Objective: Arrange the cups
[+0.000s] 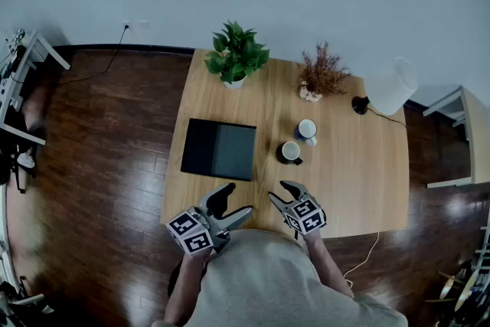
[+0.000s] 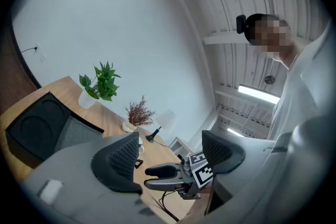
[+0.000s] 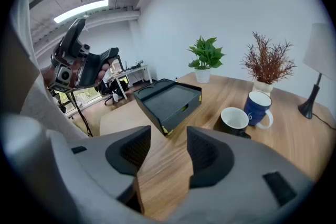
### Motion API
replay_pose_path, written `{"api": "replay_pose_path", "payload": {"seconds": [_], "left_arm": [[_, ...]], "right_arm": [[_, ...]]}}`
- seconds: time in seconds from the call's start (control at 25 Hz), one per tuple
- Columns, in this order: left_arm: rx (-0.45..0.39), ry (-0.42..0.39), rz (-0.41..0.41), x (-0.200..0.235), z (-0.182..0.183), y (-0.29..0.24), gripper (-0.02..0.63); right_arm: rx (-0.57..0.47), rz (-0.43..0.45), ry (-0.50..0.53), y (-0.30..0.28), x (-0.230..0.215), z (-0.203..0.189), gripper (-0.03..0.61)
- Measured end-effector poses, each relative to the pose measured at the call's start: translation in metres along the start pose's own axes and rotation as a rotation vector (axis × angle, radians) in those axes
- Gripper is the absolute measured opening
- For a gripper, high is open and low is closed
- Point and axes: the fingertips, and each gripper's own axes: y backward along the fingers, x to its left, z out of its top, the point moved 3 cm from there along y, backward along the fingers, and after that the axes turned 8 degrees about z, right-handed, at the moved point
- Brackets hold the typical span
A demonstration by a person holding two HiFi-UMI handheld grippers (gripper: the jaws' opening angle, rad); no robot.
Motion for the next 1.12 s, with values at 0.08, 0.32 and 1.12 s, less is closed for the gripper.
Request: {"api": "replay_pose_path", "payload": {"seconds": [0.08,0.32,1.12], "left_arm": [[-0.001,0.000,-0.001,-0.002,0.001,0.000,0.360],[0.002,-0.003,-0.003,-0.002,0.001,0.000,0.360],[-0.034,0.005,0.015,0.007,0.004,0.005,0.360]], "right_arm": [[0.012,-0.015,-0.024,0.002,-0.010,-0.007,0.229],[0.079,-0.122,-0.056,0.017,-0.058,-0.032,0.212],[0.597,-0.139,0.217,-0.034,-0.161,-0.034,0.084]]}}
